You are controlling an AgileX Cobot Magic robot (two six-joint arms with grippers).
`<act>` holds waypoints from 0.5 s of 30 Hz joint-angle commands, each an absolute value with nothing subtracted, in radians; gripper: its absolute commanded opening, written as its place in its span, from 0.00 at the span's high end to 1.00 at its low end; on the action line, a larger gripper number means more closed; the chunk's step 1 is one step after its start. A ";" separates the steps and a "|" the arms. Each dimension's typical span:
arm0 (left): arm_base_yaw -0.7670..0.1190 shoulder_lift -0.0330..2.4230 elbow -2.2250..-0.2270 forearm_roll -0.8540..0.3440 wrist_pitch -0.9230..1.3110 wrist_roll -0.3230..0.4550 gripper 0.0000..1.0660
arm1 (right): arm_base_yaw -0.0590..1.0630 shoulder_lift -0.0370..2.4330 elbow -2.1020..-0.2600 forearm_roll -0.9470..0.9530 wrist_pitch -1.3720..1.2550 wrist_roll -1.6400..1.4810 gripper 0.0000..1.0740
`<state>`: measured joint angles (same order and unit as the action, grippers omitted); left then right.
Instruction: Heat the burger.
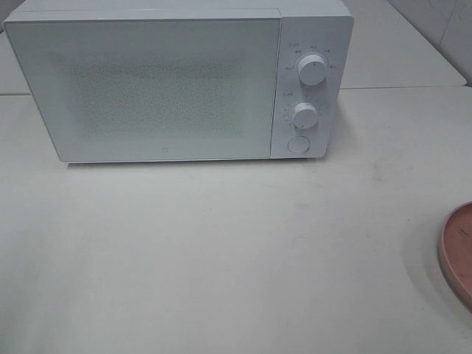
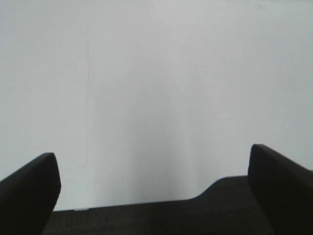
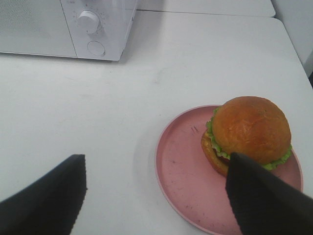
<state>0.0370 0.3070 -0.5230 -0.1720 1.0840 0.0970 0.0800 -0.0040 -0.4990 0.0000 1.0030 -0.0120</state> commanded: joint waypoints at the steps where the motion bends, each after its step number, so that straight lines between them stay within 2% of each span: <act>1: 0.040 0.216 -0.518 -0.165 1.073 0.093 0.07 | 0.071 -0.031 -0.496 0.000 0.997 -0.012 0.30; 15: 0.040 0.004 -0.518 -0.163 1.073 0.092 0.07 | 0.071 -0.031 -0.496 0.000 0.997 -0.012 0.30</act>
<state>0.0370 0.0160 -0.5180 -0.1600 1.0840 0.0970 0.0800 -0.0040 -0.4990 0.0000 1.0030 -0.0120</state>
